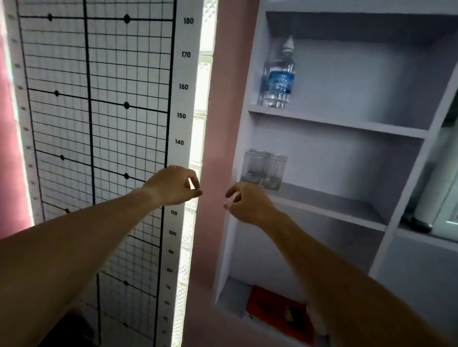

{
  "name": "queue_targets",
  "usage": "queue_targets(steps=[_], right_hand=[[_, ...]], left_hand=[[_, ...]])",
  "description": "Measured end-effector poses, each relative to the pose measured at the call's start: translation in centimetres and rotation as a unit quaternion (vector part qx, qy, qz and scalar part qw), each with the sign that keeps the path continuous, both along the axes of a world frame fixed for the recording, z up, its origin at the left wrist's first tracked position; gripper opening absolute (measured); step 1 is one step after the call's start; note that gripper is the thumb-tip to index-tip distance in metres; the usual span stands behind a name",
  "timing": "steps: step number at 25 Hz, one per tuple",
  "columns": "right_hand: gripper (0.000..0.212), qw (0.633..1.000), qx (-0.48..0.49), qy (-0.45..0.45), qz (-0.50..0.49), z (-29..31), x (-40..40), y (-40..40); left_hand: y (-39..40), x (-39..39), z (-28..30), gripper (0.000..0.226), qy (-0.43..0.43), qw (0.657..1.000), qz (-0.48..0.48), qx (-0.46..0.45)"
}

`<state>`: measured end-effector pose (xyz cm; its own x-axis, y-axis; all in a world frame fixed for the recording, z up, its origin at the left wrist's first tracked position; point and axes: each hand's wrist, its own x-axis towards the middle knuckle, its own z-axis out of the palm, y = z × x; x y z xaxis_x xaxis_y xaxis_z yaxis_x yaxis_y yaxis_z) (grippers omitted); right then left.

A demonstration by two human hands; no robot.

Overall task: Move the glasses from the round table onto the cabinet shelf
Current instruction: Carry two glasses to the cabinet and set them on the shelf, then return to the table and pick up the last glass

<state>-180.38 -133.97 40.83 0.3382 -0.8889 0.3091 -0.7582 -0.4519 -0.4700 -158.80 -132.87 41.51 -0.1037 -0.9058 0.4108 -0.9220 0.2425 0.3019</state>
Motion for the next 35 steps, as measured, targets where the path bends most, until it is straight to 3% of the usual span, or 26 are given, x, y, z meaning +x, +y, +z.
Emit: queue_targets(steps=[12,20,27,35], right_hand=[[0.018,0.986,-0.017,-0.004,0.167,0.1,19.1,8.9],[0.012,0.952,0.02,-0.014,0.305,-1.4,39.2,23.1],[0.008,0.895,0.048,-0.004,0.443,-4.2,56.7,39.3],[0.008,0.779,0.065,0.032,0.623,-6.6,72.7,58.2]], left_hand=[[17.0,17.6,-0.8,0.017,0.028,0.983,0.179,0.028],[36.3,34.5,-2.7,0.019,0.003,0.943,0.328,0.063],[56.7,45.9,-5.9,0.013,0.04,0.881,0.462,0.094],[79.5,53.6,-8.6,0.016,0.063,0.756,0.645,0.096]])
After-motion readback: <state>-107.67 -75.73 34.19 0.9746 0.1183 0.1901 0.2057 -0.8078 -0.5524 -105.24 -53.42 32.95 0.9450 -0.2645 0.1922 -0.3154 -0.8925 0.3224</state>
